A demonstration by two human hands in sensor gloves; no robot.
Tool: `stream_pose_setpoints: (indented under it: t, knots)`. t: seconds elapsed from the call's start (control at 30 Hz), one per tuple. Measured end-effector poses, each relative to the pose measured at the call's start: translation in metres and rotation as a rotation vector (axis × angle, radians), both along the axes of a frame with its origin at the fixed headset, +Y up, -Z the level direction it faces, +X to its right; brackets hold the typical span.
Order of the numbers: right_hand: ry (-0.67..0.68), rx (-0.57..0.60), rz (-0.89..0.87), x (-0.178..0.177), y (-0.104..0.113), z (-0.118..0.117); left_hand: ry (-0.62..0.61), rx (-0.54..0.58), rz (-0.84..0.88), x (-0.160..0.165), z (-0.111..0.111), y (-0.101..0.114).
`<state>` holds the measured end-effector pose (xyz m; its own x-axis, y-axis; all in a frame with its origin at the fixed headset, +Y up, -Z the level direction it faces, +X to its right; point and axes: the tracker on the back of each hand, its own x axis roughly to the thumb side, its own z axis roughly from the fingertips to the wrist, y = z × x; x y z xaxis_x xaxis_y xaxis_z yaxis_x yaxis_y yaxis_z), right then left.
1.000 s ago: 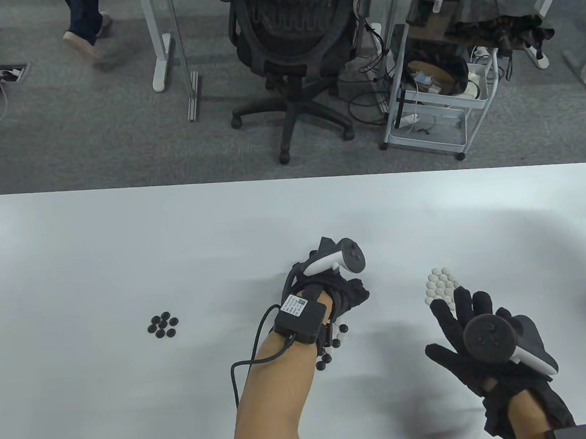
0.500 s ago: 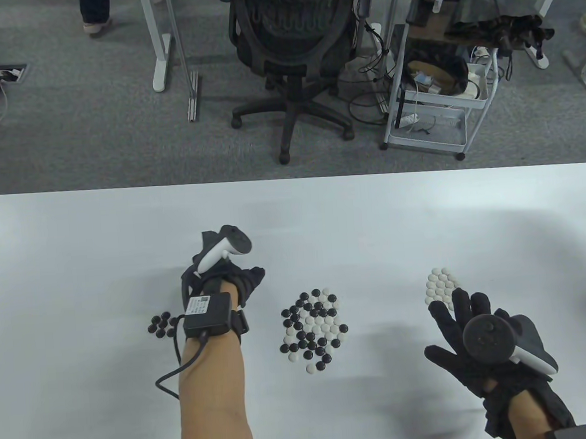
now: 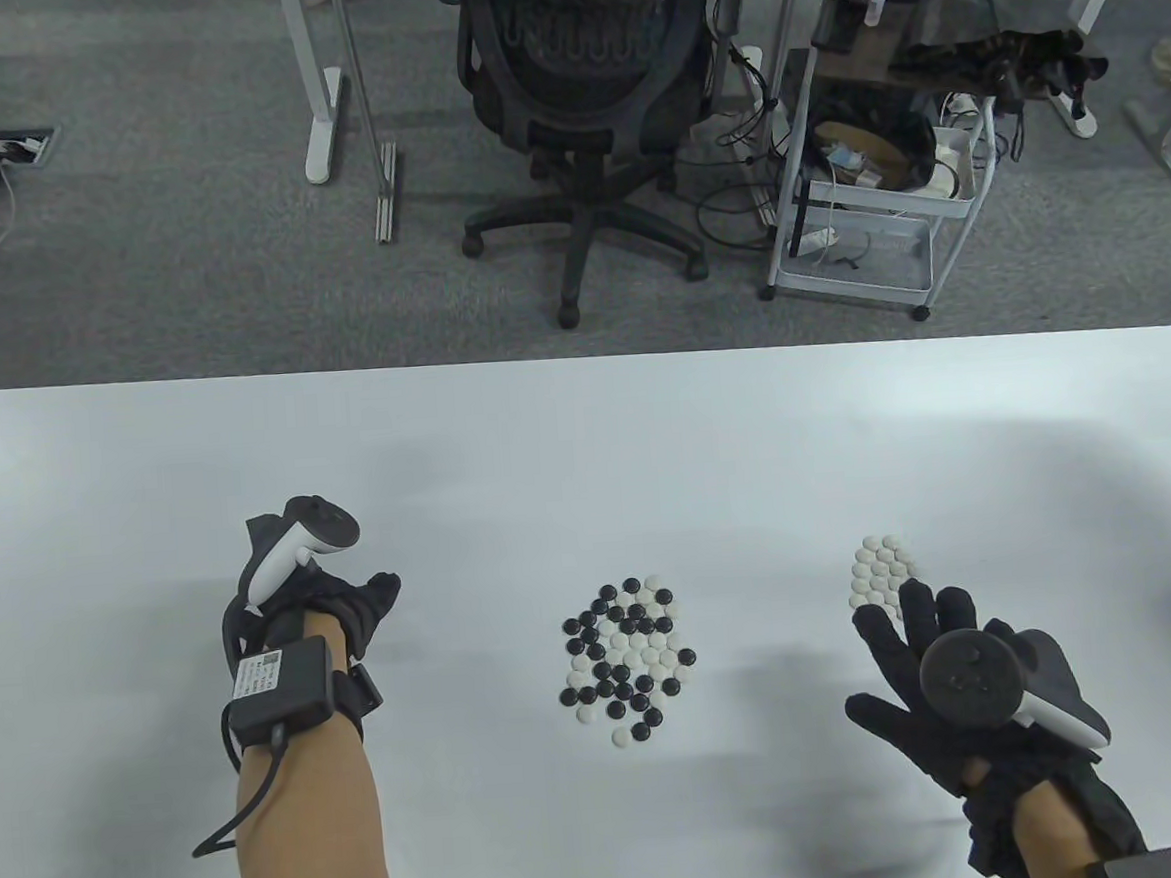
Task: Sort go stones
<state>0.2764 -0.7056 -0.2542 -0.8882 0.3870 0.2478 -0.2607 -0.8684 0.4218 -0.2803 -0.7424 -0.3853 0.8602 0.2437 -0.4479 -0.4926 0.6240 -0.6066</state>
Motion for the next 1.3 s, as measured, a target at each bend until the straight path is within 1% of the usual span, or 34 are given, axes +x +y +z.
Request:
stream_pose_setpoints:
  t: [0.27, 0.33, 0.43, 0.57, 0.67, 0.73, 0.8, 0.83, 0.93, 1.0, 1.07, 1.13, 1.3]
  knots:
    - [0.002, 0.001, 0.001, -0.001, 0.0, 0.0, -0.009, -0.023, -0.001, -0.005, 0.009, 0.002]
    - [0.003, 0.003, 0.001, -0.001, 0.0, 0.0, -0.036, -0.018, 0.013, -0.001, 0.009, 0.005]
    - [0.005, 0.004, -0.001, -0.001, 0.0, 0.0, -0.092, 0.026, 0.063, 0.012, 0.006, 0.015]
    - [0.007, -0.003, 0.004, -0.002, -0.001, 0.0, -0.259, 0.049, 0.095, 0.055, 0.002, 0.034]
    - [0.006, -0.003, 0.005, -0.002, -0.001, 0.0, -0.442, 0.046, 0.105, 0.102, 0.004, 0.043]
    - [0.005, -0.002, 0.004, -0.002, -0.001, 0.0, -0.601, 0.042, 0.119, 0.143, 0.01, 0.047]
    - [0.002, -0.002, 0.004, -0.002, -0.001, 0.0, -0.691, 0.052, 0.131, 0.171, 0.016, 0.049]
    - [0.001, -0.004, 0.003, -0.002, -0.001, 0.0, -0.772, 0.06, 0.098, 0.197, 0.021, 0.049]
    - [-0.002, -0.009, 0.005, -0.001, -0.001, 0.0, -0.912, 0.059, -0.003, 0.242, 0.031, 0.042]
    - [-0.002, -0.011, 0.006, -0.002, -0.001, 0.0, -0.955, 0.042, -0.028, 0.258, 0.033, 0.034]
    - [-0.002, -0.008, 0.004, -0.001, -0.001, 0.0, -0.988, 0.021, -0.041, 0.276, 0.034, 0.022]
    - [-0.002, -0.007, 0.002, -0.001, -0.001, 0.0, -1.01, 0.02, -0.062, 0.288, 0.035, 0.013]
    - [-0.001, -0.005, -0.005, 0.0, 0.0, 0.0, -1.025, 0.027, -0.091, 0.3, 0.037, -0.004]
